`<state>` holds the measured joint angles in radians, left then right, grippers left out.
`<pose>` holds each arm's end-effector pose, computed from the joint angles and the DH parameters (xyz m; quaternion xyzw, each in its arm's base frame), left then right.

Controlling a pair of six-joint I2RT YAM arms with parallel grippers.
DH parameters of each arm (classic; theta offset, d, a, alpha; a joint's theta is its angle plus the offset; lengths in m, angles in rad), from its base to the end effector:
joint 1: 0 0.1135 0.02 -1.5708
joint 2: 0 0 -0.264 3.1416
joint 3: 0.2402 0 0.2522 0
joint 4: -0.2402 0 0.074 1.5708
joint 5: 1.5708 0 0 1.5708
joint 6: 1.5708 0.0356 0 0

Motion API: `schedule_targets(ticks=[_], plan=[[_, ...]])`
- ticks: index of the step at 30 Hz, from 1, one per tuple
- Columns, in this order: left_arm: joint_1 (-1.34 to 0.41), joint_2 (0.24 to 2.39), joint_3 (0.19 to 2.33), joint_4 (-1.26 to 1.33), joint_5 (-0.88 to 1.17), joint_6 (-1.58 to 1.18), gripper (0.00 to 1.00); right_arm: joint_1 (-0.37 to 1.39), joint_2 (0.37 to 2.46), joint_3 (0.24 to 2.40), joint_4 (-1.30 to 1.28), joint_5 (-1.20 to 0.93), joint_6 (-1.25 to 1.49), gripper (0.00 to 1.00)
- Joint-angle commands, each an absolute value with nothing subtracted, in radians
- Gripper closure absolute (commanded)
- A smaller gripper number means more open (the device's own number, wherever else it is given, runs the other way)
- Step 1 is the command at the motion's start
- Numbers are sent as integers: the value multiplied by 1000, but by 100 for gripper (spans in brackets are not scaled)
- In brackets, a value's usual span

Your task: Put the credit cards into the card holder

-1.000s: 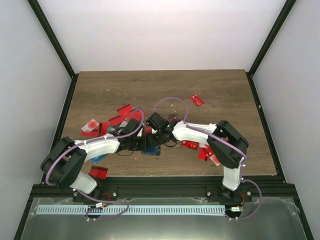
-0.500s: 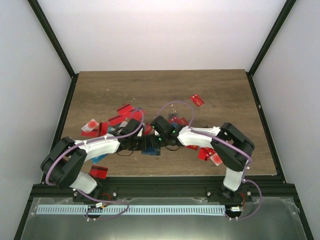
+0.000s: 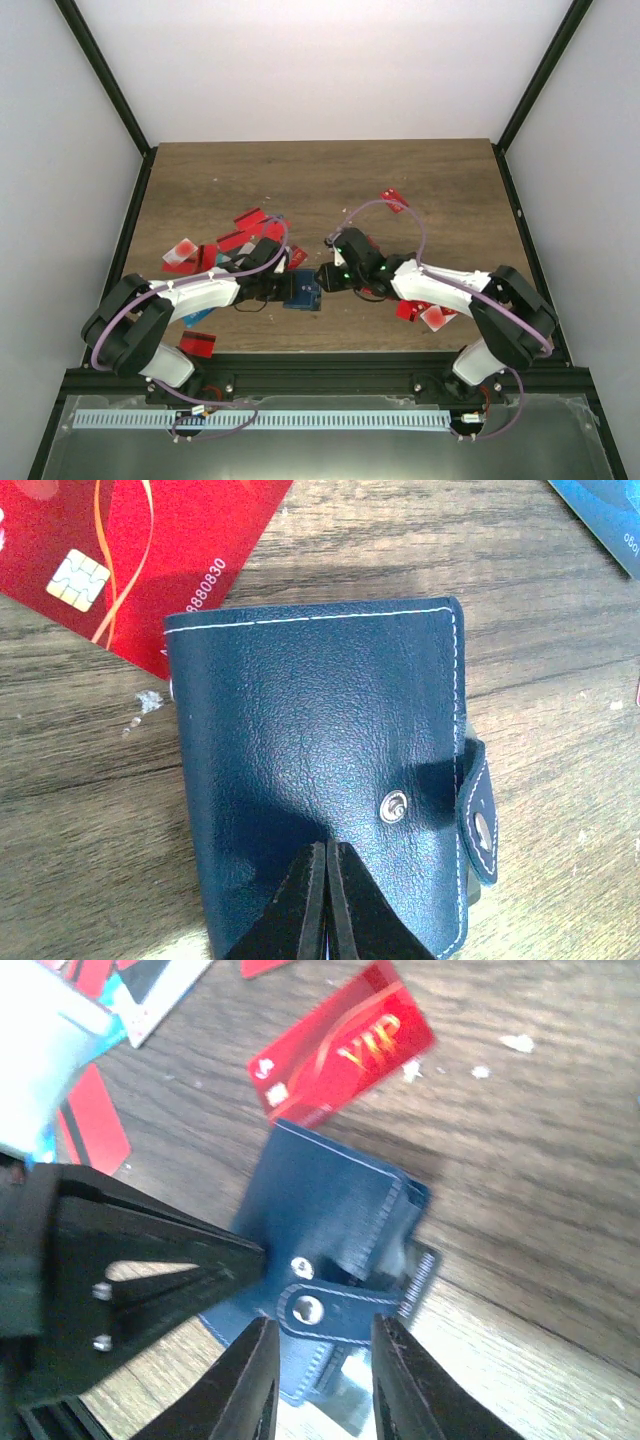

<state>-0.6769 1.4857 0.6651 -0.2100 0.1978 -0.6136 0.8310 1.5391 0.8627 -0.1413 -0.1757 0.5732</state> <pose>0.2018 -0.1711 0.1449 0.0567 0.9577 -0.2357 0.1549 0.2076 0.2367 0.1913 -0.1511 0.9145 0.2989 0.2270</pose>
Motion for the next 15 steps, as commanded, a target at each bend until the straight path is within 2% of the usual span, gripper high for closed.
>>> schedule_targets(ticks=[1, 7, 15], plan=[[-686, 1502, 667, -234, 212, -586, 96, 795, 1514, 771, -59, -251, 580, 74], [-684, 1466, 670, -233, 223, -580, 96, 773, 1551, 706, 81, -339, 608, 79], [-684, 1423, 692, -239, 221, -573, 90, 759, 1632, 709, 187, -454, 615, 81]])
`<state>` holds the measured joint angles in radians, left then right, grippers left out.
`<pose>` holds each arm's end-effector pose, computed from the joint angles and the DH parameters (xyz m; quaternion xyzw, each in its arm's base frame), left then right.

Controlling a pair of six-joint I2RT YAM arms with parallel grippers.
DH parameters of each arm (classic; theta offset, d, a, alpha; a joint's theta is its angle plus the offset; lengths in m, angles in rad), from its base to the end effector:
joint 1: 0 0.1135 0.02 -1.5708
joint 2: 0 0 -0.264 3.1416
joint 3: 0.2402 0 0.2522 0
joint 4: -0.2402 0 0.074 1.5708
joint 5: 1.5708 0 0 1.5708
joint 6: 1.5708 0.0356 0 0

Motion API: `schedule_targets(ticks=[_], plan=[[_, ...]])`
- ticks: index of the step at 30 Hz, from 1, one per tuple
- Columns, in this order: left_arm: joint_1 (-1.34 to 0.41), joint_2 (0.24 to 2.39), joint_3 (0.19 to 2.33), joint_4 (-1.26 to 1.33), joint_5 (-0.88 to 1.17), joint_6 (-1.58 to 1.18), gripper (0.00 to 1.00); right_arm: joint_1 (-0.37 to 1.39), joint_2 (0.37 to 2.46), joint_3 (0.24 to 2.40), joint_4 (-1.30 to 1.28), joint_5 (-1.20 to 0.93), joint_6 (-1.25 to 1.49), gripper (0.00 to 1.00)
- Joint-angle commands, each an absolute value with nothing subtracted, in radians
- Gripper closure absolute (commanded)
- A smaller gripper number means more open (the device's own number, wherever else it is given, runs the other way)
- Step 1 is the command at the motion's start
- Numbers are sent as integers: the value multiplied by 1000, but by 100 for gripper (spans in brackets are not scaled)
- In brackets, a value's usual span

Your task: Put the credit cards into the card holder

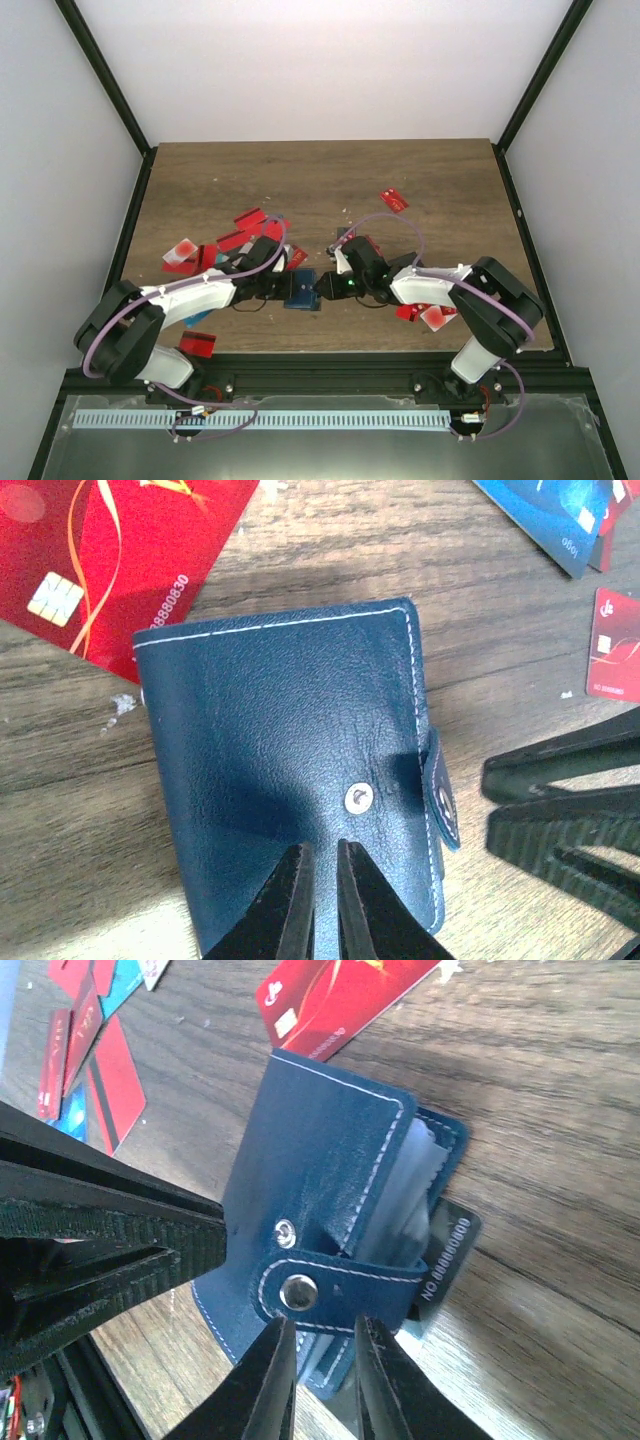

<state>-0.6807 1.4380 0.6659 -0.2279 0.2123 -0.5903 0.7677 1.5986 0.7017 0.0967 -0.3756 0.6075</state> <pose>0.1983 -0.1702 0.1557 0.0729 0.9518 -0.2480 0.1650 0.2080 0.2189 0.1466 -0.1428 0.9019 0.3680 0.1755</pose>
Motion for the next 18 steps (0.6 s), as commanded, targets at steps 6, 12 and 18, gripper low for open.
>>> schedule_targets(ticks=[6, 12, 18], plan=[[-684, 1472, 703, -242, 221, -568, 92, 759, 1668, 725, 218, -486, 614, 82], [-686, 1525, 697, -220, 238, -566, 95, 758, 1691, 745, 232, -506, 616, 82], [-684, 1542, 691, -201, 249, -572, 96, 758, 1723, 763, 239, -520, 614, 83]])
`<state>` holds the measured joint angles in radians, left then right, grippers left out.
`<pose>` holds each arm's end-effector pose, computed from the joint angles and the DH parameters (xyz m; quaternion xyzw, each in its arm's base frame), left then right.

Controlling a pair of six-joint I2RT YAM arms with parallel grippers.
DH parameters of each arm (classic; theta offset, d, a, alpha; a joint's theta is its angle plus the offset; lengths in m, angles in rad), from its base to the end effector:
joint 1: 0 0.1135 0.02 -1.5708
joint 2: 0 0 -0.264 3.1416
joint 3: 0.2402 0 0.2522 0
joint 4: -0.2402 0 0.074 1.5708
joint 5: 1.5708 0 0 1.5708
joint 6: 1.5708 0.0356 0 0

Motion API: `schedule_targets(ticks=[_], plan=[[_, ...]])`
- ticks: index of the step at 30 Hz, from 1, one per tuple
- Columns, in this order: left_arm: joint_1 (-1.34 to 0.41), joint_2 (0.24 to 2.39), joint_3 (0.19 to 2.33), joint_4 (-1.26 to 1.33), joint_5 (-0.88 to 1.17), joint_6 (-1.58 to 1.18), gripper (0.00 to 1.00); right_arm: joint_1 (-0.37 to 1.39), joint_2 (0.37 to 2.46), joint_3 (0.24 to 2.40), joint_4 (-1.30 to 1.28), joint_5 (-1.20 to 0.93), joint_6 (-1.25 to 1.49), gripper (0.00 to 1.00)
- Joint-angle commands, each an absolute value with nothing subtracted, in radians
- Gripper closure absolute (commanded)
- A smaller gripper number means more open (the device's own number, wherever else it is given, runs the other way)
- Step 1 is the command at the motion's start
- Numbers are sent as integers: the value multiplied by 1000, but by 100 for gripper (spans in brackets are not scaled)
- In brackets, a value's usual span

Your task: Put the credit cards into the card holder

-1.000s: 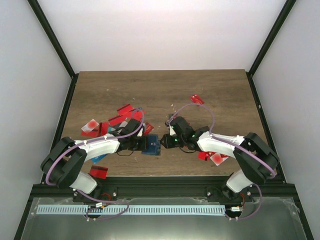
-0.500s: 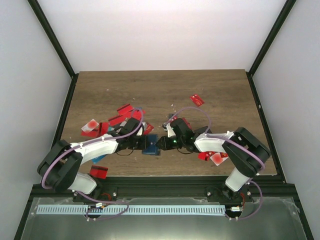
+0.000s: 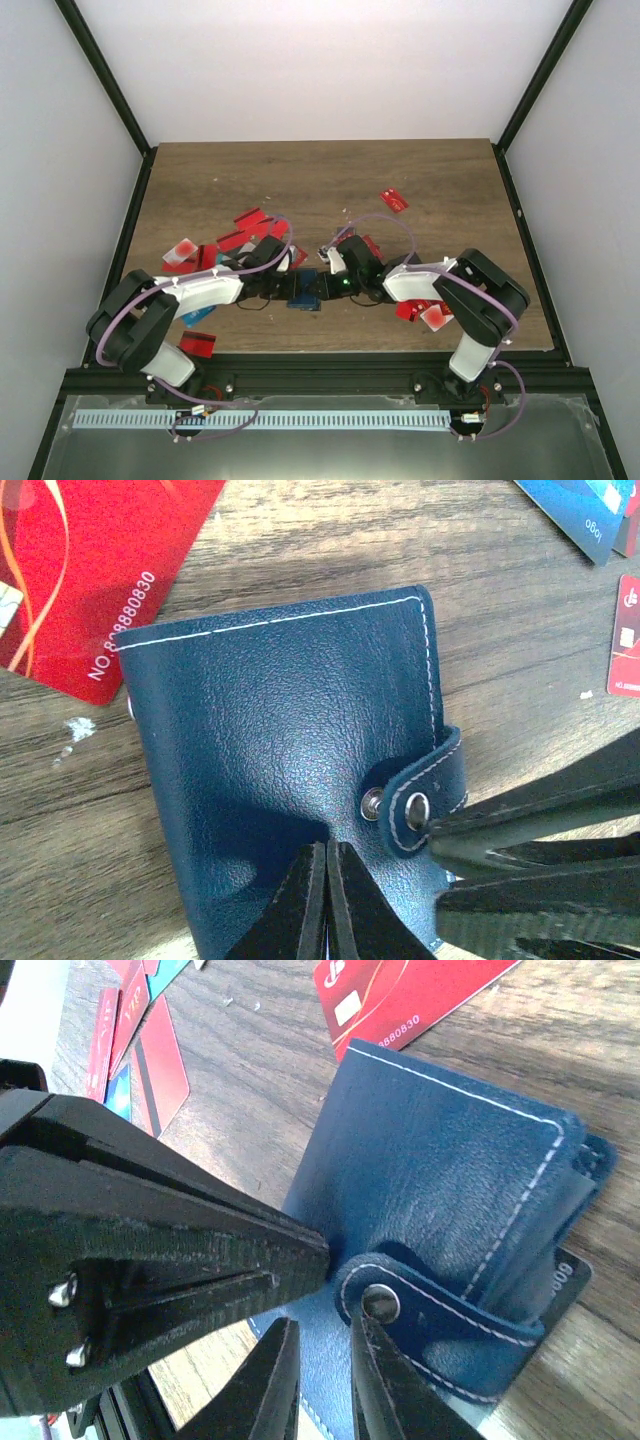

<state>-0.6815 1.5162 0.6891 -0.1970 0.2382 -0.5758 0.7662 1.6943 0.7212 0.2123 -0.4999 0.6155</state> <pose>0.2060 -0.1779 0.1447 0.0825 0.9530 -0.2502 0.1495 0.2160 0.2315 0.1342 -0.1642 0.8807 0.4185 0.1494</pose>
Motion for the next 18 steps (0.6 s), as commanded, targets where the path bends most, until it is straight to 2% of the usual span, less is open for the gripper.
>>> schedule_targets(ticks=[1, 18], plan=[[-684, 1542, 691, -201, 250, -572, 96, 758, 1729, 766, 239, -521, 614, 83], [-685, 1549, 681, -183, 283, -562, 96, 741, 1792, 784, 287, -543, 612, 86]])
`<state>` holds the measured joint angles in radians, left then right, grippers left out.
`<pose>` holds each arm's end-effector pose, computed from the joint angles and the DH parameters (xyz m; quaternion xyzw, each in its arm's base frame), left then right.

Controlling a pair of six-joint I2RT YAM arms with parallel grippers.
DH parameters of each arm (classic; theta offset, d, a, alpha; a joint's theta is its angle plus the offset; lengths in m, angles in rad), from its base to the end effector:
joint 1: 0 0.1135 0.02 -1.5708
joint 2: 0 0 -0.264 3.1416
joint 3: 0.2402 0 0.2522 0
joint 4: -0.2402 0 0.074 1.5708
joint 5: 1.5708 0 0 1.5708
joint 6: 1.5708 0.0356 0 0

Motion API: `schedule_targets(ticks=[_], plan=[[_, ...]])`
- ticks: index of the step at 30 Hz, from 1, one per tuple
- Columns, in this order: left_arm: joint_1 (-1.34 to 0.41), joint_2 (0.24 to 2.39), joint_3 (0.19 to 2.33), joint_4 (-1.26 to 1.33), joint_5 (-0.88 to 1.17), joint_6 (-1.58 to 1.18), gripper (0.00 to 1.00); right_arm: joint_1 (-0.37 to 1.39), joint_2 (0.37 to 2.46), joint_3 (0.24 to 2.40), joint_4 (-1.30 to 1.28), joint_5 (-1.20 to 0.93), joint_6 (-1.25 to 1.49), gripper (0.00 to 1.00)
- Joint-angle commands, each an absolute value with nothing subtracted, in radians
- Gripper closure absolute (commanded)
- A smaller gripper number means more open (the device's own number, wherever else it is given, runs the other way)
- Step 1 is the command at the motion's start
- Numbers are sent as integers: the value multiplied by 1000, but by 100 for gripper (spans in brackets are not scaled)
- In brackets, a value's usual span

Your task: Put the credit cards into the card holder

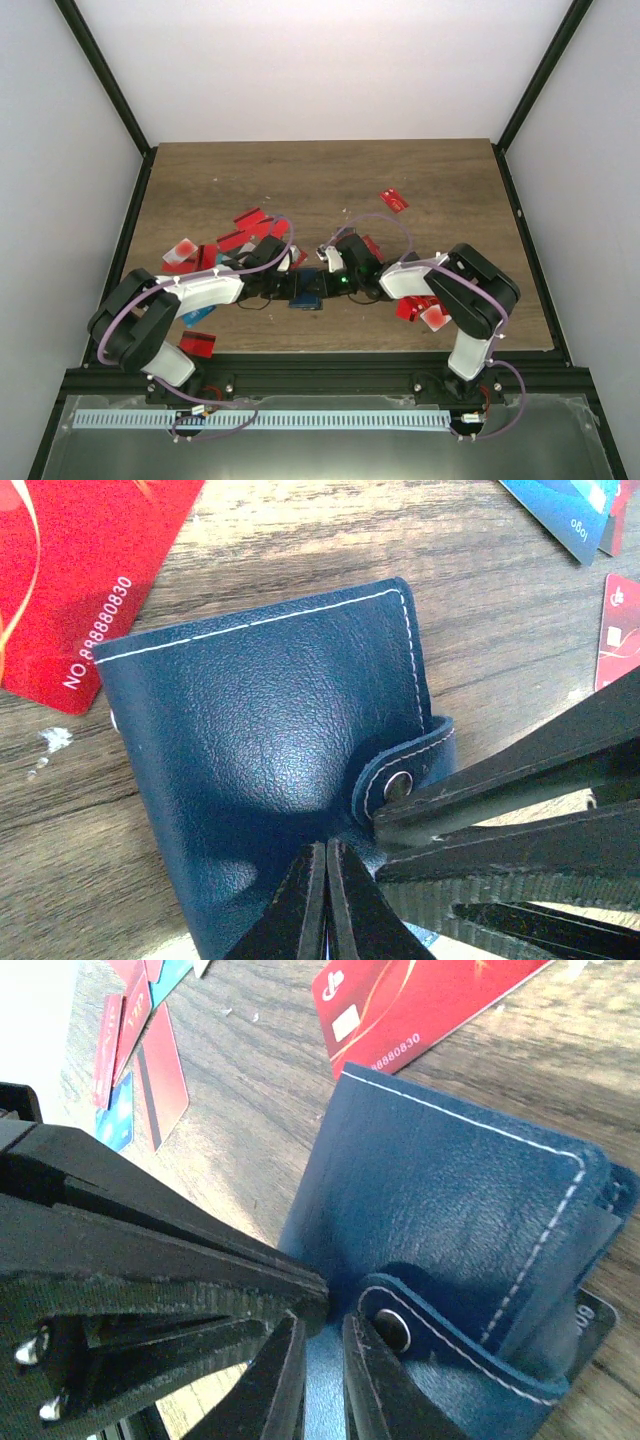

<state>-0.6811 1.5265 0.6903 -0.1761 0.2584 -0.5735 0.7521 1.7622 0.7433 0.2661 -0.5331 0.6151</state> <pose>0.2075 -0.1799 0.1437 0.0867 0.9500 -0.2607 0.1486 0.2258 0.2360 0.1240 -0.1651 0.8759 0.4297 0.1448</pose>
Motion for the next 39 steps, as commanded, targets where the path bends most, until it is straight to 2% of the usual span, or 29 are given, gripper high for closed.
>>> schedule_targets(ticks=[1, 9, 17, 27, 34, 39], plan=[[-686, 1550, 679, -181, 285, -562, 96, 740, 1796, 788, 284, -550, 614, 86], [-685, 1539, 672, -172, 278, -566, 96, 736, 1771, 825, 217, -653, 604, 87], [-685, 1513, 690, -183, 266, -565, 96, 716, 1656, 800, 122, -628, 576, 87], [-685, 1495, 725, -212, 267, -570, 95, 715, 1616, 646, 278, -633, 659, 91], [-684, 1511, 756, -228, 272, -567, 94, 715, 1672, 568, 443, -650, 726, 97], [-685, 1536, 767, -233, 278, -564, 94, 715, 1690, 545, 487, -646, 742, 98]])
